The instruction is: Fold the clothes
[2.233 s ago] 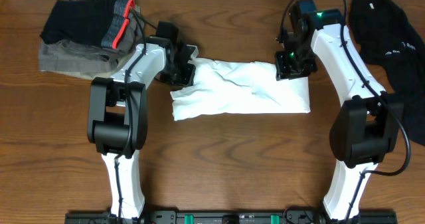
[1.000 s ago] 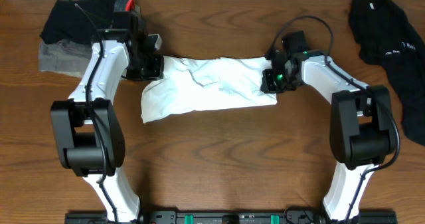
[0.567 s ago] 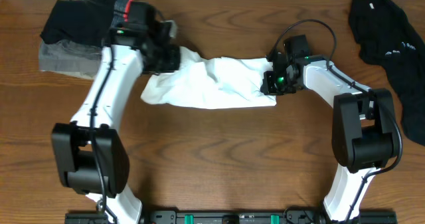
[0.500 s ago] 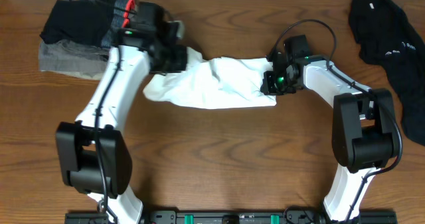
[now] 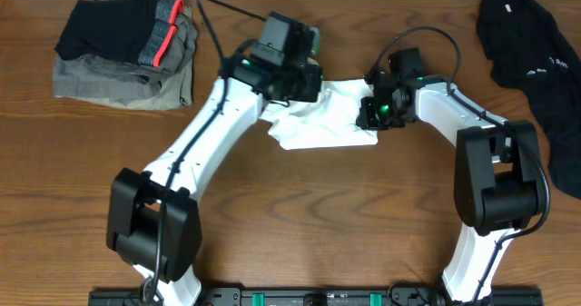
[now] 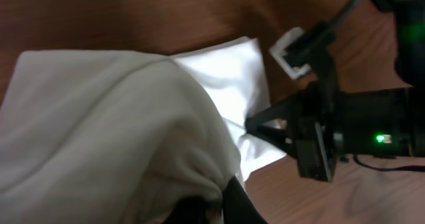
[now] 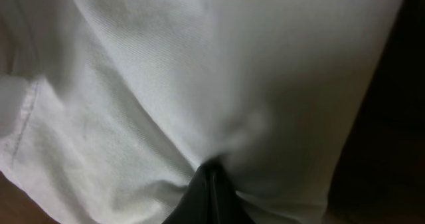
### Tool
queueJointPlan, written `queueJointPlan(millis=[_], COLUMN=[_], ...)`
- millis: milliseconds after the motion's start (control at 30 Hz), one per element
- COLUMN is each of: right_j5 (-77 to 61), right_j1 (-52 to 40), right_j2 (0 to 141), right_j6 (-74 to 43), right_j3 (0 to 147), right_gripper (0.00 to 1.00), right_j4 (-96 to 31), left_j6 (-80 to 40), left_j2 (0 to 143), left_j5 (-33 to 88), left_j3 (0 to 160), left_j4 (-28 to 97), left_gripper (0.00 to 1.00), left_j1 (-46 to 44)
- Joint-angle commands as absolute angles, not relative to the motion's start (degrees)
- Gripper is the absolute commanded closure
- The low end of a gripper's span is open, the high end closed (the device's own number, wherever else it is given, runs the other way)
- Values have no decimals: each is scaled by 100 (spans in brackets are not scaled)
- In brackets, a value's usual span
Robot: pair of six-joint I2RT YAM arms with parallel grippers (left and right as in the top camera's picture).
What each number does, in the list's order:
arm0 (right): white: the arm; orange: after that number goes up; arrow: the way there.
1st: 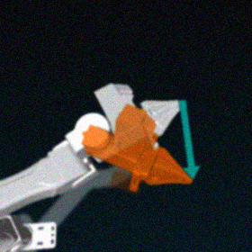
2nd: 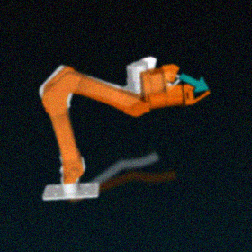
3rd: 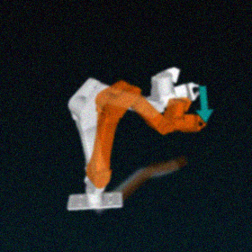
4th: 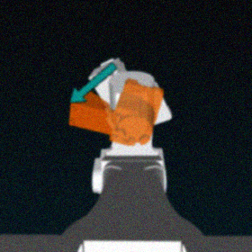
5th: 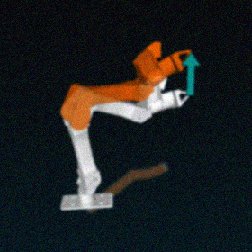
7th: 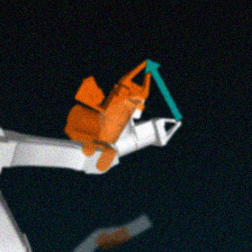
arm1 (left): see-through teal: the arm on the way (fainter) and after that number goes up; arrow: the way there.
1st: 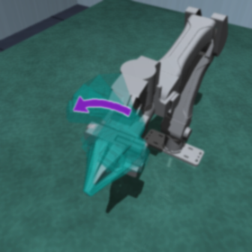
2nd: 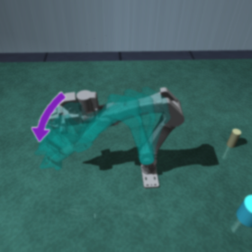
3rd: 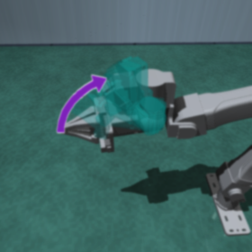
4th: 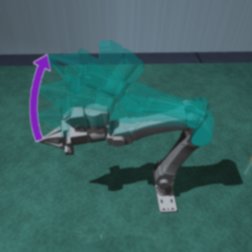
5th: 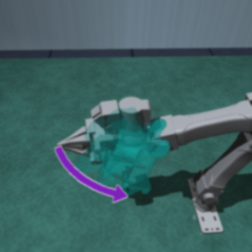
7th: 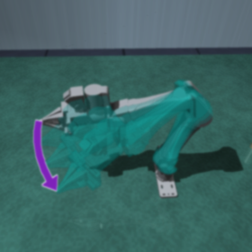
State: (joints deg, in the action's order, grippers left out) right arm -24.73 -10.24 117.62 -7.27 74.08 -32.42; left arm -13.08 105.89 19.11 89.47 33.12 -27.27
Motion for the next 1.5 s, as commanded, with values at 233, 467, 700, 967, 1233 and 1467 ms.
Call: queueJointPlan(millis=[233, 467, 700, 967, 1233, 1467], right_j5=[-2167, -2167, -2171, -2469, -3009, -2867], right_j1=[-1046, -1046, -1044, -906, -478, -414], right_j2=[12138, 12138, 12136, 12134, 11684, 10586], right_j6=[-812, -812, -814, -814, -814, -812], right_j3=[7185, 7185, 7185, 7203, 7279, 7319], right_gripper=[99, 99, 99, 99, 99, 94], right_j4=[-3363, -3380, -3361, -3358, -3428, -3468], left_j6=[-1516, -1538, -1535, -1538, -1535, -1531], left_j2=[11034, 11421, 11450, 11277, 10143, 9308], left_j5=[1726, 1726, 1723, 1728, 1726, 1721], left_j3=[8947, 8947, 8947, 9011, 9091, 9091], left_j4=[2571, 2335, 2169, 2091, 2357, 3035], left_gripper=[94, 64, 2, 2, 2, 2], left_j1=[-3334, -3524, -3500, -3275, -2563, -1559])
